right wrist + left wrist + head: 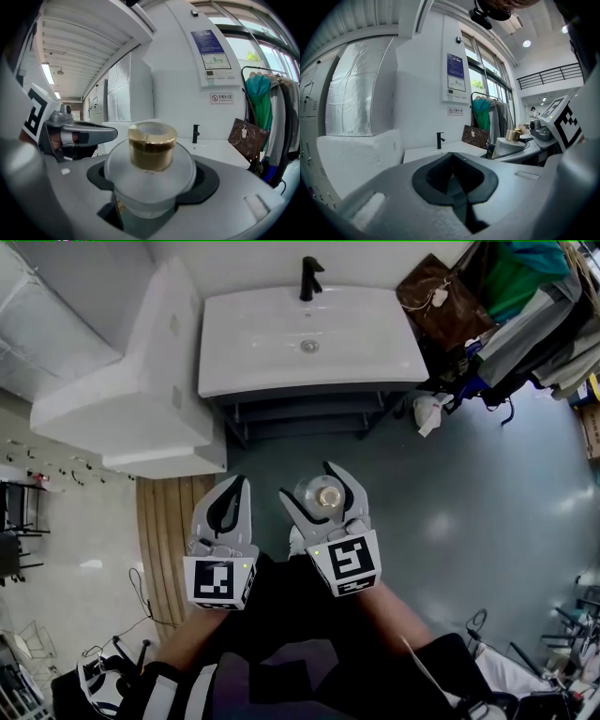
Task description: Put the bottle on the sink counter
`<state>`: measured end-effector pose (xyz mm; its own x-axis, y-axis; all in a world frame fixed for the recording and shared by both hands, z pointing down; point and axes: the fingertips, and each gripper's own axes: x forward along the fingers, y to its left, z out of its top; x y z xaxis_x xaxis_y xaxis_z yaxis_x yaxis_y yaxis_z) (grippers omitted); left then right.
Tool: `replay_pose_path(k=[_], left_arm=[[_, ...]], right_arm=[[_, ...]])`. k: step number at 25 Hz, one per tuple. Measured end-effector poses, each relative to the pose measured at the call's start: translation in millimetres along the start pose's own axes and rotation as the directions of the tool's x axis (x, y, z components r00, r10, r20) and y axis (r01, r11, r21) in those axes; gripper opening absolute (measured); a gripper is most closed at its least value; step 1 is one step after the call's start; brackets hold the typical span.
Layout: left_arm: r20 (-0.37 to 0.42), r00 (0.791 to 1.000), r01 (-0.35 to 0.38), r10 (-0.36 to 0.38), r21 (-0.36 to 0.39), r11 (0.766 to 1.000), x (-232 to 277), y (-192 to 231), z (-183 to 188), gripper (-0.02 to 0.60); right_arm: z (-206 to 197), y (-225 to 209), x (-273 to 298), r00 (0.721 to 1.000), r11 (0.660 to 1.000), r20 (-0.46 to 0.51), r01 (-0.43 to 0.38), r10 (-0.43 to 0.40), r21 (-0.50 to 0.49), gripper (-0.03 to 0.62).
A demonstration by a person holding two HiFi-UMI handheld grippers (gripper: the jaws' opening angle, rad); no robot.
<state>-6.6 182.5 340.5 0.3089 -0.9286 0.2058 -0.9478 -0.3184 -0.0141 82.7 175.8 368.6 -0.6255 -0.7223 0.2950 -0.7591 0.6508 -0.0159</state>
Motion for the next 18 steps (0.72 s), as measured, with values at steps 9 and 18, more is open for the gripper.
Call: replay_pose_path(k=[9,18], left_arm=[[0.002,1.0,-0.004,0.004,0.022,1.0,15,-5,7,0.002],[0.007,1.0,0.025,-0.025,-0.007,1.0,46,8,-2,0.002]], right_arm=[[2,-17,4,1.0,1.0,0.006,-0.004,0.004,-0.005,0.341],[0,-30,33,1.0,1.0,-0.024,0.018,-0.018,-0.012,0.341]])
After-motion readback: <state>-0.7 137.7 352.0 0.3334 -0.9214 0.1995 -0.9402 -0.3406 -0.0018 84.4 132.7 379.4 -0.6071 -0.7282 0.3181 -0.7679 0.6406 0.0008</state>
